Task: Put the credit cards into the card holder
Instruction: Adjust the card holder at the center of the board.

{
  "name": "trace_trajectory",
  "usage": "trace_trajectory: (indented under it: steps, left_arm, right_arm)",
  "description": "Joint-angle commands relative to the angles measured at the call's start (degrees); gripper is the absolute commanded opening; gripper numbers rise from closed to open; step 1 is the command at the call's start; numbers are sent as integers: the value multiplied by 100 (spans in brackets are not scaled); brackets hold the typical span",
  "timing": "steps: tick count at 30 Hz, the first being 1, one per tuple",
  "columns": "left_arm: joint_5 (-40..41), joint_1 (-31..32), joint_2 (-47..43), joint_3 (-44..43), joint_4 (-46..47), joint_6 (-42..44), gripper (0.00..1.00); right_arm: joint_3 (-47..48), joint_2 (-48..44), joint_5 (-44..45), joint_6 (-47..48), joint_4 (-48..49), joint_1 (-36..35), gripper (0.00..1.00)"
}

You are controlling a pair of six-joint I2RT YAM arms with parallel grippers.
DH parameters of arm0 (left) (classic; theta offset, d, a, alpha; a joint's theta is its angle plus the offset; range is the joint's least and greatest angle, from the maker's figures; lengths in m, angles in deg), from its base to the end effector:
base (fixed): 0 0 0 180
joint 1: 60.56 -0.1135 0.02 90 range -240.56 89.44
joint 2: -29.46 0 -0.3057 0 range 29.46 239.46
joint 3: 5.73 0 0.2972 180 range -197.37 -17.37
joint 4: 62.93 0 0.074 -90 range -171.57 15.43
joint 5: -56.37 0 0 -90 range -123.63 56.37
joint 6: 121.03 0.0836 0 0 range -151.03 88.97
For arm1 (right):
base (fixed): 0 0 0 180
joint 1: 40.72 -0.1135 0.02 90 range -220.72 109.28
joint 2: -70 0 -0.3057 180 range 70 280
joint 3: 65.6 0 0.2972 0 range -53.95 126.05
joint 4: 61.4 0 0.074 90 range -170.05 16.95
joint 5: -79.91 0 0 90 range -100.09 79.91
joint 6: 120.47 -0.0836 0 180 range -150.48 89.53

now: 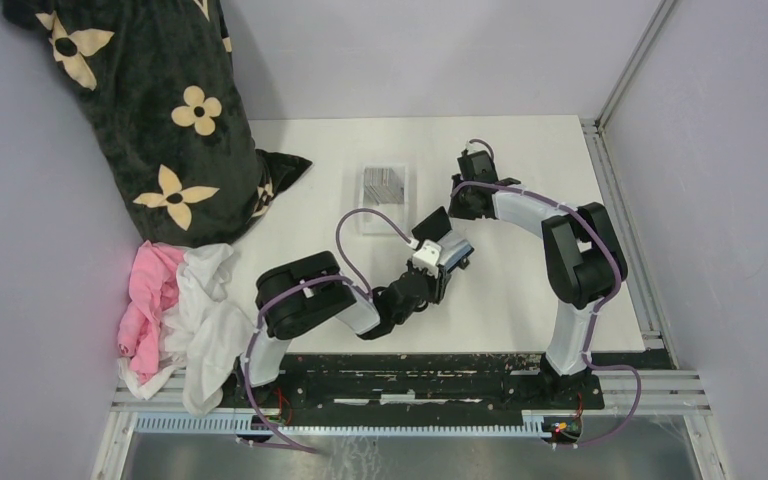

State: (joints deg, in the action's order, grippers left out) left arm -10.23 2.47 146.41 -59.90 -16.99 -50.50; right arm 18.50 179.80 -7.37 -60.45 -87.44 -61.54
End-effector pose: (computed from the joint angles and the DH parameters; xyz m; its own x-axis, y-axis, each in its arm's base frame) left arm 0.2286 -0.3760 0.0780 -0.3390 -0.0082 -0.9407 0.5648 0.7979 -0.2105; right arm 0.4584 0.1701 0.1486 -0.7994 0.2300 -0.5550 0.0830 0.9572 0.2772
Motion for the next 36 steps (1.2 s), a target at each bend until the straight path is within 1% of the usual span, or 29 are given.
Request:
trace_trajectory:
  steps: [1, 12, 16, 18, 20, 24, 27, 31, 34, 36]
  left_arm:
    - [-450, 251, 256, -93, -191, 17, 43]
    - [-622, 491, 391, -307, -195, -93, 43]
    - [-531, 609, 196, -167, -262, -121, 43]
    - [-340, 676, -80, 26, -364, -180, 45]
    - [-85, 737, -546, 267, -543, -262, 48]
    - [415, 855, -1640, 749, -1160, -381, 51]
    - [756, 914, -2477, 875, -1776, -341, 53]
    - [1183, 923, -3484, 635, -2507, -54, 55]
    - [1504, 886, -3658, 258, -2886, 458, 57]
    - [1492, 809, -3574, 61, -2956, 713, 57]
  right_arm:
    - [197, 80, -290, 87, 68, 16, 25]
    - [113, 117, -643, 267, -29, -263, 26]
    - [-18, 24, -584, 260, -1, -421, 26]
    - [-62, -22, -555, 231, 17, -455, 26]
    - [-51, -71, -518, 220, 7, -465, 27]
    - [3, -224, -439, 221, -21, -467, 29]
    - [101, -326, -440, 220, -75, -475, 31]
    - [180, -468, -416, 215, -159, -498, 35]
    - [210, -555, -360, 200, -204, -511, 36]
    - [214, -642, -290, 171, -219, -516, 37]
